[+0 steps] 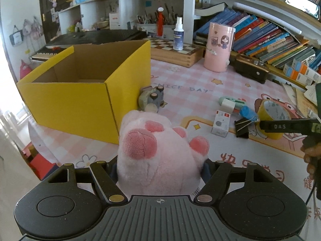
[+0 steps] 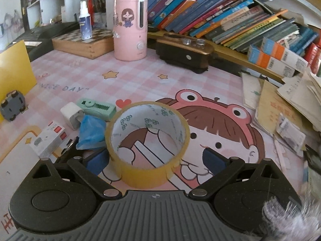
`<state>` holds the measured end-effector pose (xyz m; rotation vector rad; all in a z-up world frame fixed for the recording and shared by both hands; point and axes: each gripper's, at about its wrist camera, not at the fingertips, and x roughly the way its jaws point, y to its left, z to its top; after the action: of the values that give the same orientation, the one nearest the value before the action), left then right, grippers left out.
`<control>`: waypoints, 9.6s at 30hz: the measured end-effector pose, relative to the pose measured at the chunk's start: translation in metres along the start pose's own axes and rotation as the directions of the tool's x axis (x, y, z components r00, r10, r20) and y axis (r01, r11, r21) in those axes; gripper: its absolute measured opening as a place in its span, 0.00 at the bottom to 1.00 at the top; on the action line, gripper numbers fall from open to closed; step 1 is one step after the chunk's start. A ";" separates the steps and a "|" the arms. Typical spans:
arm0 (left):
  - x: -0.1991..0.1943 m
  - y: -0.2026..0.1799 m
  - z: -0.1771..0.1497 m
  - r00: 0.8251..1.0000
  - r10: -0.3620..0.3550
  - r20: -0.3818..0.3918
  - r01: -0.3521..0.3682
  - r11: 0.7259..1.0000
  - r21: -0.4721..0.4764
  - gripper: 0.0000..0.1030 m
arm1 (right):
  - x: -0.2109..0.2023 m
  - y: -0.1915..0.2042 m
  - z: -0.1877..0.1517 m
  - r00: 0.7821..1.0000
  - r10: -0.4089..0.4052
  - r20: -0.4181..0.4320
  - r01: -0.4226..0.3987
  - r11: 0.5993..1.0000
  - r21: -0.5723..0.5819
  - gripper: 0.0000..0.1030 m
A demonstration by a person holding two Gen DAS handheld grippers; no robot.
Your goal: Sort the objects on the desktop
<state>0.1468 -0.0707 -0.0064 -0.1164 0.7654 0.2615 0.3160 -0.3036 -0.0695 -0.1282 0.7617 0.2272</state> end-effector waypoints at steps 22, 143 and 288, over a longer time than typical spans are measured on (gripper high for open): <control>-0.011 0.020 -0.013 1.000 -0.017 0.016 0.018 0.998 -0.062 0.72 | -0.037 -0.005 -0.008 0.999 -0.015 0.028 0.012 0.996 0.084 0.80; -0.036 0.225 0.058 0.941 -0.114 0.318 0.114 0.993 0.019 0.73 | -0.165 0.317 0.035 0.933 0.244 0.266 -0.223 0.969 -0.107 0.80; -0.073 0.247 -0.036 0.985 -0.022 0.170 0.018 1.000 0.022 0.88 | -0.210 0.315 -0.074 0.983 0.045 0.179 -0.051 0.998 0.030 0.80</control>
<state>0.0039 0.1458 0.0165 -0.0807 0.5961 0.2410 0.0410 -0.0464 0.0136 -0.0559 0.5907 0.2672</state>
